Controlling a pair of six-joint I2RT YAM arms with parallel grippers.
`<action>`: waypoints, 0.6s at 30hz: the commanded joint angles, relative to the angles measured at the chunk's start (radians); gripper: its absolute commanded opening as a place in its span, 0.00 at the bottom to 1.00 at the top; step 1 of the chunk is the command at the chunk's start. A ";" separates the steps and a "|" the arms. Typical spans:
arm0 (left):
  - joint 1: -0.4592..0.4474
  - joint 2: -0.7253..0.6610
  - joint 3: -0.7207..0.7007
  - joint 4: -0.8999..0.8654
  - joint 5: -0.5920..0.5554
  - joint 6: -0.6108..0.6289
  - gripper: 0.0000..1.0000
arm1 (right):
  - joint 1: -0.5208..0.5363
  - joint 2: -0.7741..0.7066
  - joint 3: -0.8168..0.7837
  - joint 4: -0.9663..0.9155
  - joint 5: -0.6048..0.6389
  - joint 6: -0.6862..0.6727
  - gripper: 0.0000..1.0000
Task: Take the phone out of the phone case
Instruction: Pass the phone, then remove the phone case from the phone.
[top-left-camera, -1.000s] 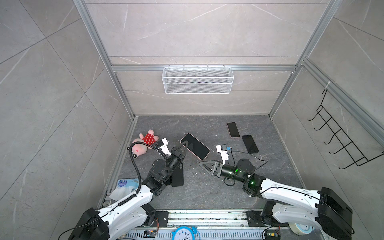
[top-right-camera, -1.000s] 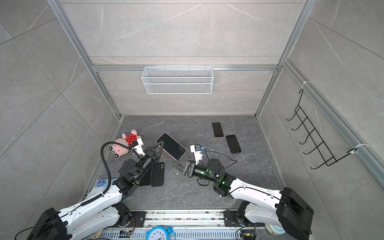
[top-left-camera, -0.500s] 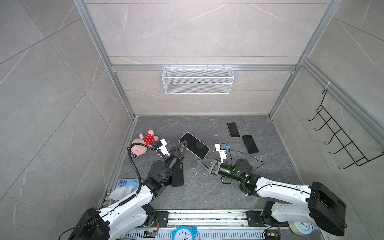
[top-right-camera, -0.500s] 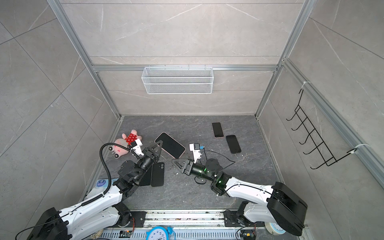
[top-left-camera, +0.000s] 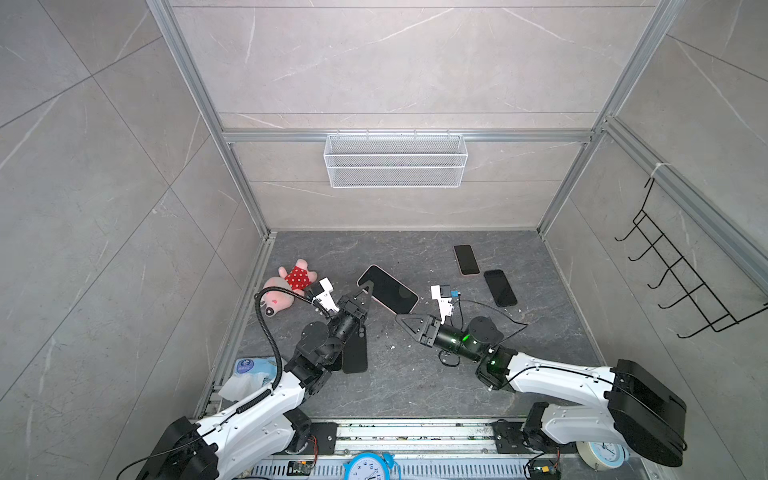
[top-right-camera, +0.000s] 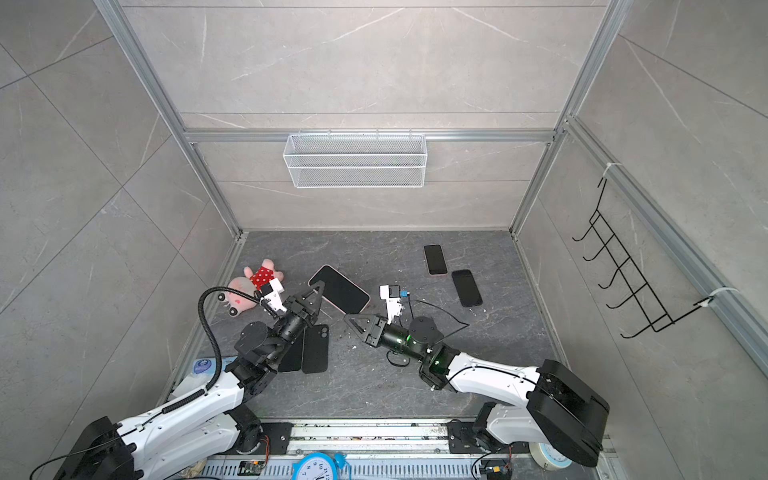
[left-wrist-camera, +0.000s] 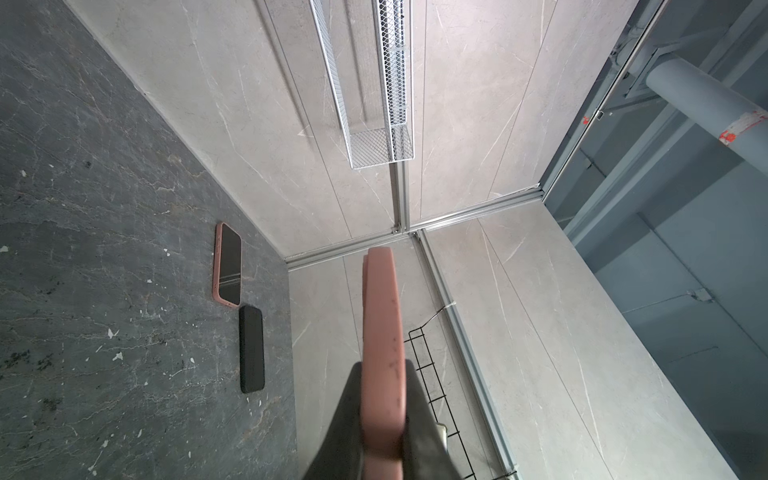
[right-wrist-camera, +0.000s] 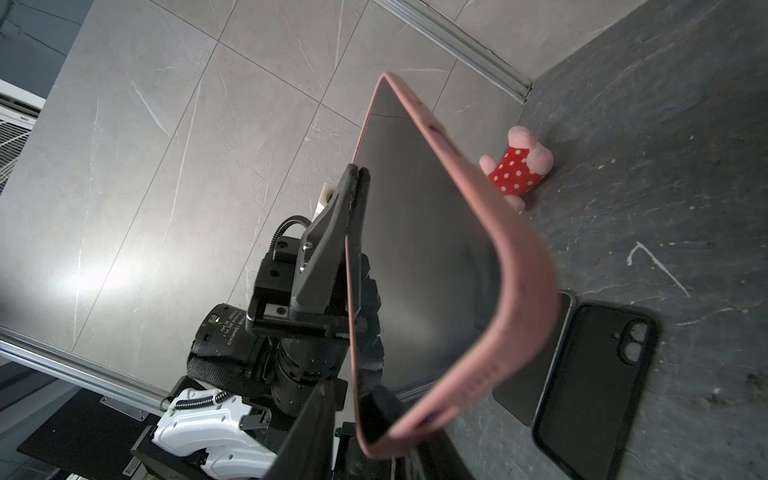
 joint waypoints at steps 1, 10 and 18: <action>-0.005 -0.030 0.004 0.124 -0.021 -0.011 0.00 | 0.003 0.006 0.031 0.054 0.011 0.008 0.25; -0.005 -0.040 0.007 0.107 -0.024 -0.014 0.00 | 0.003 0.006 0.025 0.052 0.005 -0.013 0.07; -0.006 -0.070 0.054 -0.039 -0.019 -0.049 0.00 | 0.003 -0.004 0.040 -0.103 -0.025 -0.180 0.00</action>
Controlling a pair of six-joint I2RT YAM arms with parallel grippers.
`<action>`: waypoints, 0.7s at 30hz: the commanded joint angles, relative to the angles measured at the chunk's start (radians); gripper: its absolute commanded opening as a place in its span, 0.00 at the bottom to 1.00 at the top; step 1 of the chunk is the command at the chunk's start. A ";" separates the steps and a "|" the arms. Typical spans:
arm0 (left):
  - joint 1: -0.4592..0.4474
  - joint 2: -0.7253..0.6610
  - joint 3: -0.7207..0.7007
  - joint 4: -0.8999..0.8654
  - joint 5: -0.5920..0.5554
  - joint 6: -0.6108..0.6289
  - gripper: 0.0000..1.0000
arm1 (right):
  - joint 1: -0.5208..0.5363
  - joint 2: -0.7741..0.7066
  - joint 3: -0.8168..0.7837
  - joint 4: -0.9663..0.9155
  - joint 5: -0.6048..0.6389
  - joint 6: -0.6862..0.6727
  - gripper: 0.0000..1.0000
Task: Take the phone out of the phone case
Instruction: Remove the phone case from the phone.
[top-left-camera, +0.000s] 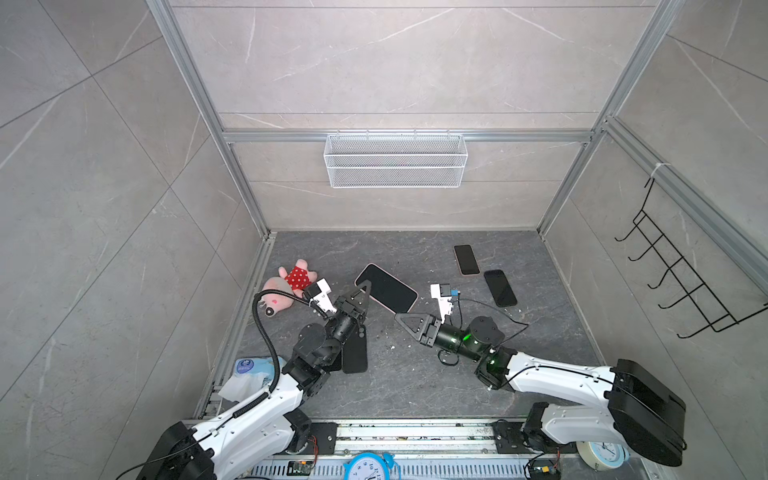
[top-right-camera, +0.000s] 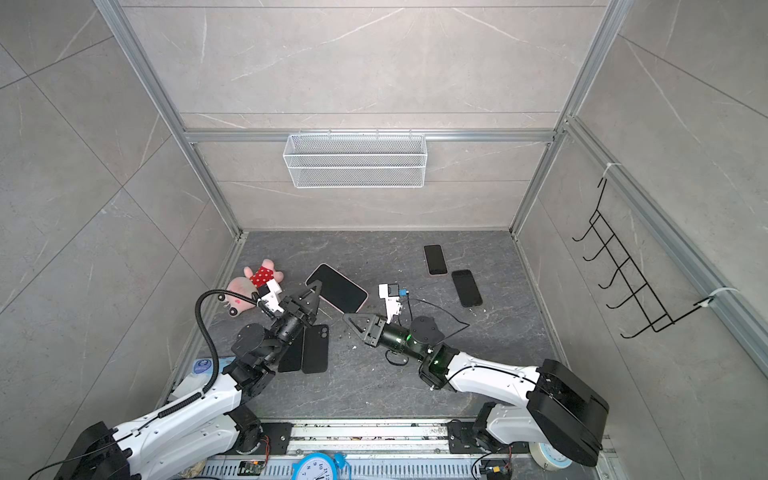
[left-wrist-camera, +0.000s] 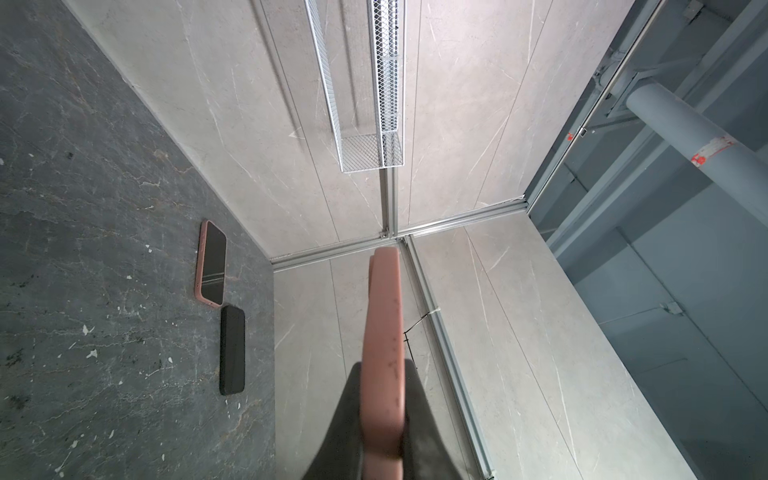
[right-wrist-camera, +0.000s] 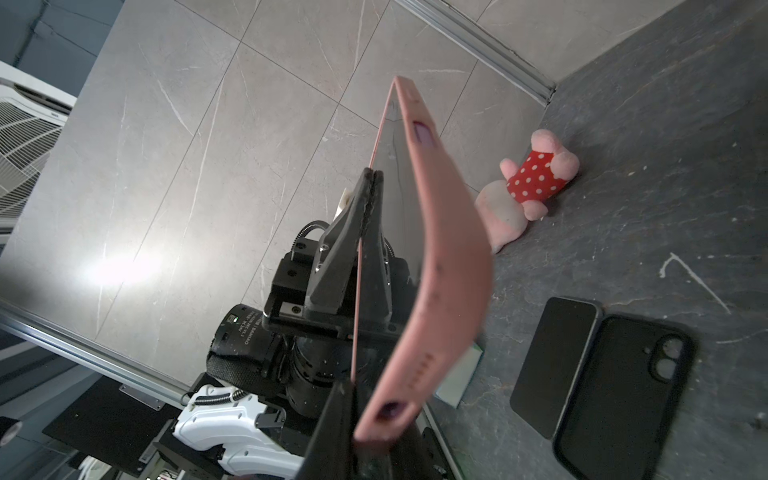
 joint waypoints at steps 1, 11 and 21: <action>-0.006 -0.040 0.066 -0.038 -0.007 -0.009 0.00 | 0.000 -0.011 0.031 -0.151 -0.006 -0.181 0.00; -0.006 -0.010 0.136 -0.188 0.046 -0.104 0.00 | 0.003 -0.089 0.067 -0.438 0.205 -0.564 0.00; -0.006 0.009 0.182 -0.238 0.063 -0.117 0.00 | 0.004 -0.084 0.103 -0.500 0.292 -0.758 0.00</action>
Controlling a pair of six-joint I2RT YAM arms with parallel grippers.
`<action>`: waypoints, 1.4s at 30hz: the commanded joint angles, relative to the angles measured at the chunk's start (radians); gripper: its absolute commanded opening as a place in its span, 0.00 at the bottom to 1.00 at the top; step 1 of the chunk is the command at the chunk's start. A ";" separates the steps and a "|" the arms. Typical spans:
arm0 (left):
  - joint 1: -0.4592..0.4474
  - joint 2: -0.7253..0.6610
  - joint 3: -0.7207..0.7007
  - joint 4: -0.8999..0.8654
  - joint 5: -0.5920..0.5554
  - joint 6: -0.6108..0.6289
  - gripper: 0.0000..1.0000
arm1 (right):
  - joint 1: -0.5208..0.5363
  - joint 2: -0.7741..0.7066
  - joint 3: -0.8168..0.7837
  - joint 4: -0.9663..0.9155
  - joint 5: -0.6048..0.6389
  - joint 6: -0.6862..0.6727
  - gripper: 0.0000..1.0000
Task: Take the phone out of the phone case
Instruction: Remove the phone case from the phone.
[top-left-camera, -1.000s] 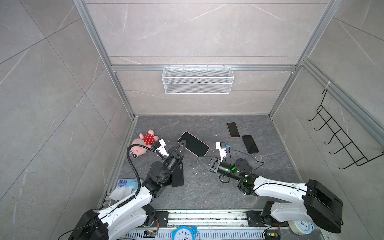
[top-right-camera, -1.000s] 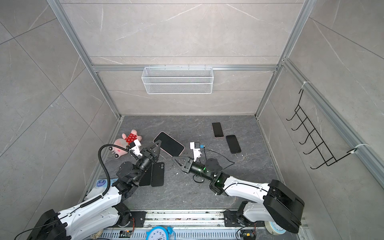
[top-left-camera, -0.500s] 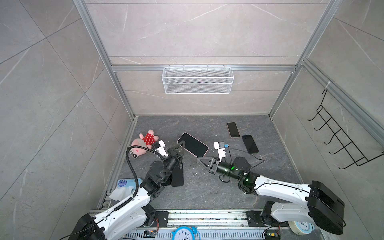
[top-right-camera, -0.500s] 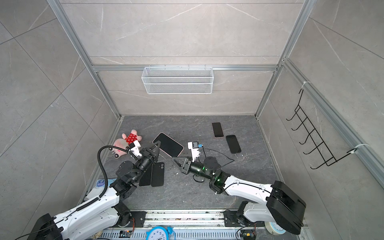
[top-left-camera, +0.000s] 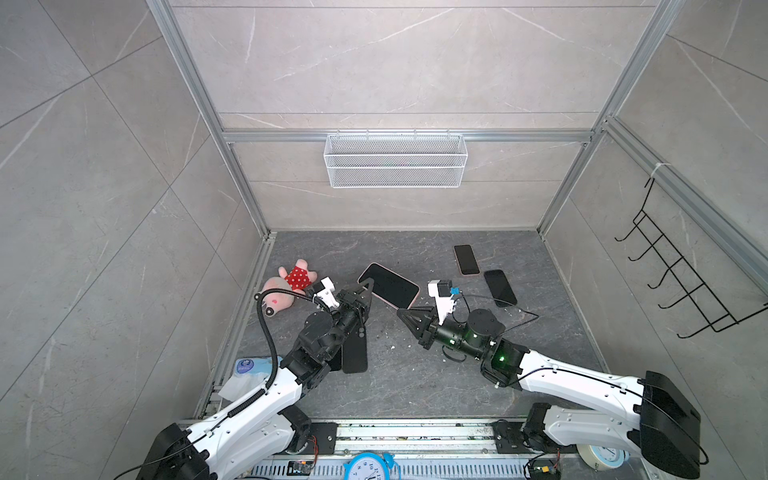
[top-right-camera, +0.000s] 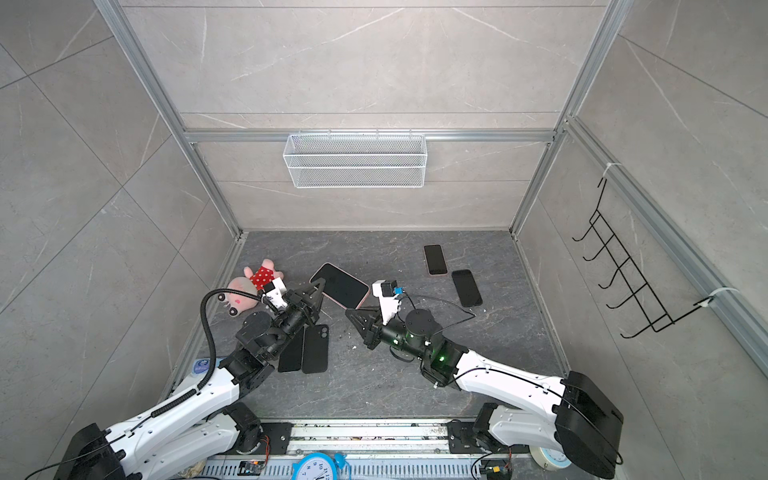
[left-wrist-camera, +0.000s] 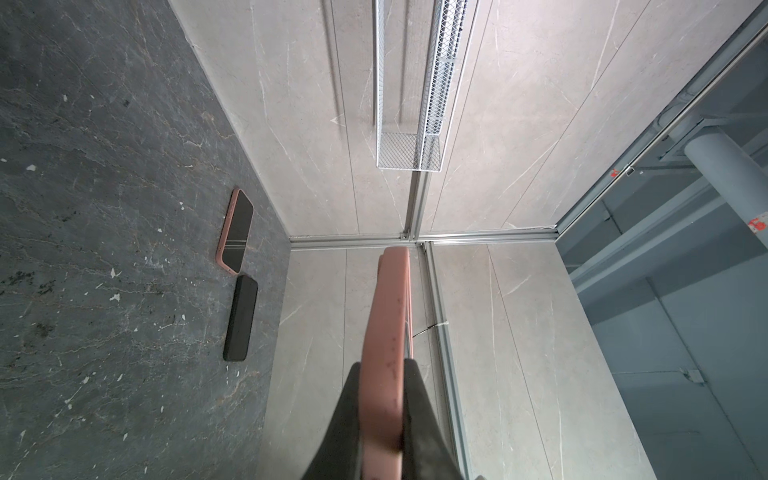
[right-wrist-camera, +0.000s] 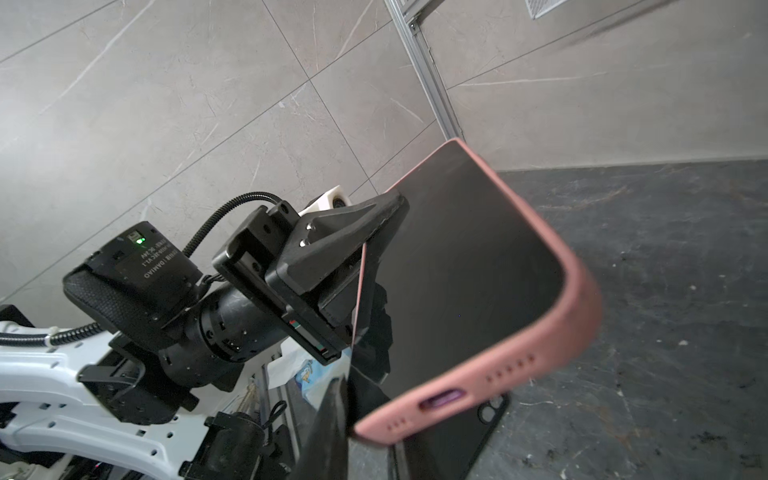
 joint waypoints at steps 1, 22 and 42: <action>-0.009 -0.010 0.068 -0.006 0.054 0.032 0.00 | -0.016 0.019 -0.002 -0.157 0.159 -0.223 0.00; 0.087 -0.045 0.190 -0.121 0.248 0.189 0.00 | -0.018 -0.208 -0.118 -0.314 0.146 -0.211 0.53; 0.267 0.140 0.681 -0.747 1.215 1.216 0.00 | -0.021 -0.242 0.313 -1.006 -0.163 -0.550 0.67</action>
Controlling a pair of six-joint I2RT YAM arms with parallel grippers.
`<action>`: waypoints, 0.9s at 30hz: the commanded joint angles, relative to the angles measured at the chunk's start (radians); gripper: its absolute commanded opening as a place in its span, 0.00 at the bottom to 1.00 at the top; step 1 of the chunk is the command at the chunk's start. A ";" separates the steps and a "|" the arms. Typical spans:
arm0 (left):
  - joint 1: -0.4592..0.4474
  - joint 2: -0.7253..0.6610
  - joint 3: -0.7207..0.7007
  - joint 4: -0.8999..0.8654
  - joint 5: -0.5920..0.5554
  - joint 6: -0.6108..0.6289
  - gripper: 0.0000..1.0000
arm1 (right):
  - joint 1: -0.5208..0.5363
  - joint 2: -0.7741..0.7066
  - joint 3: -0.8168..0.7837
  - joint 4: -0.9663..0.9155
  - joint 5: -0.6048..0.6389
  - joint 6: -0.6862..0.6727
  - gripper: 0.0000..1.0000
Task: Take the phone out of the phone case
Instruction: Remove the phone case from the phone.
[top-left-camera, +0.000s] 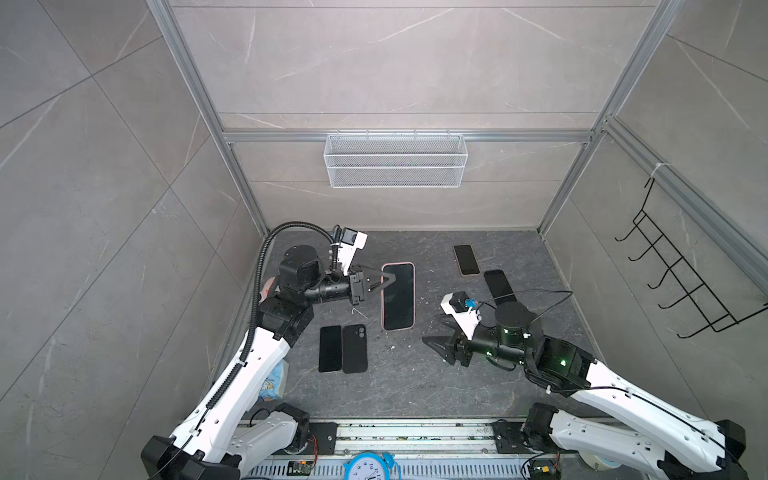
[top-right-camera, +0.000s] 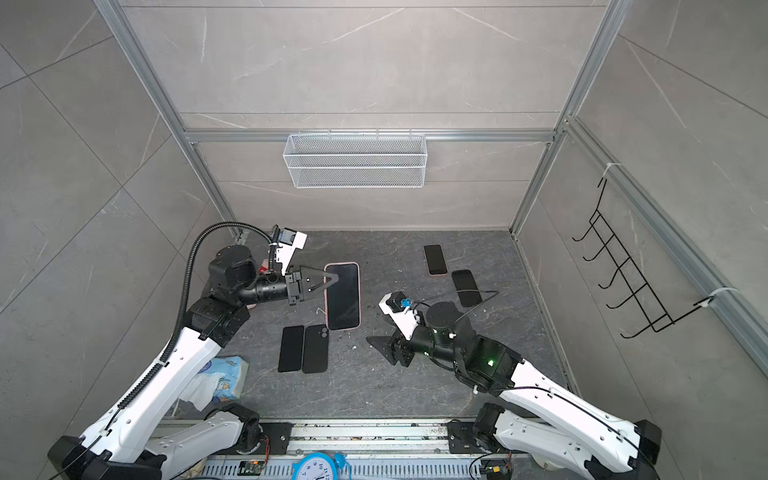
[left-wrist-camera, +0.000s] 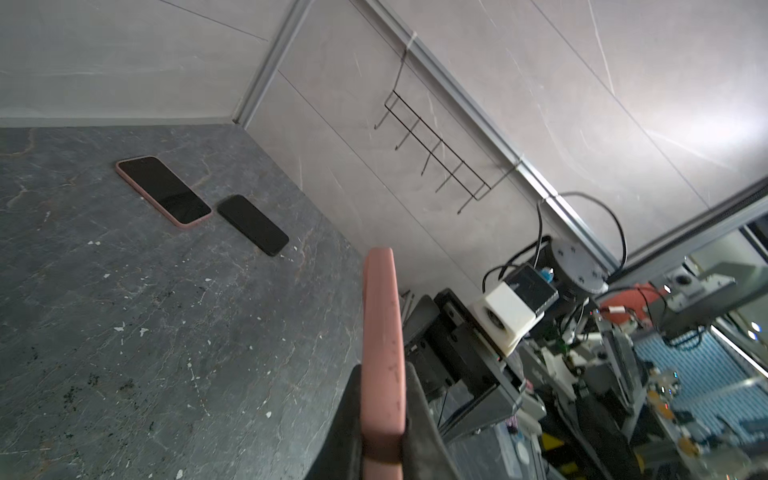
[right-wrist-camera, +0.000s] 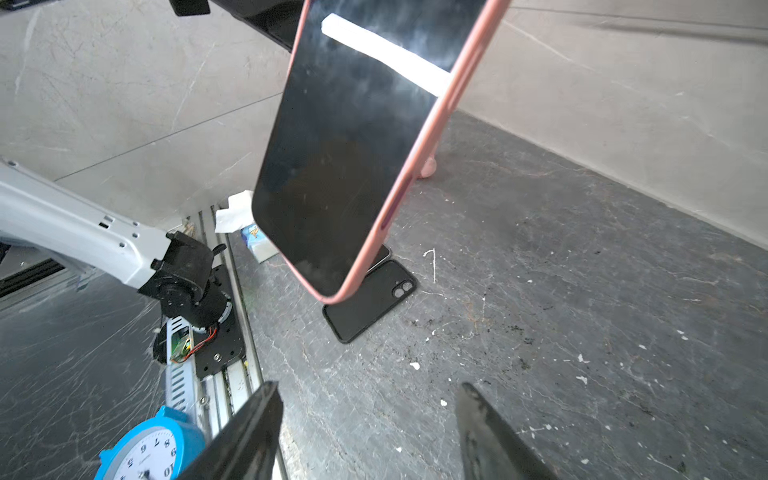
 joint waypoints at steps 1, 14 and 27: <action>0.001 -0.022 0.037 0.032 0.166 0.156 0.00 | -0.003 0.052 0.065 -0.116 -0.098 -0.105 0.66; 0.000 -0.034 -0.023 0.185 0.218 0.093 0.00 | -0.004 0.149 0.122 -0.079 -0.179 -0.160 0.59; 0.000 -0.034 -0.069 0.287 0.211 0.032 0.00 | -0.037 0.149 0.097 0.028 -0.205 -0.116 0.41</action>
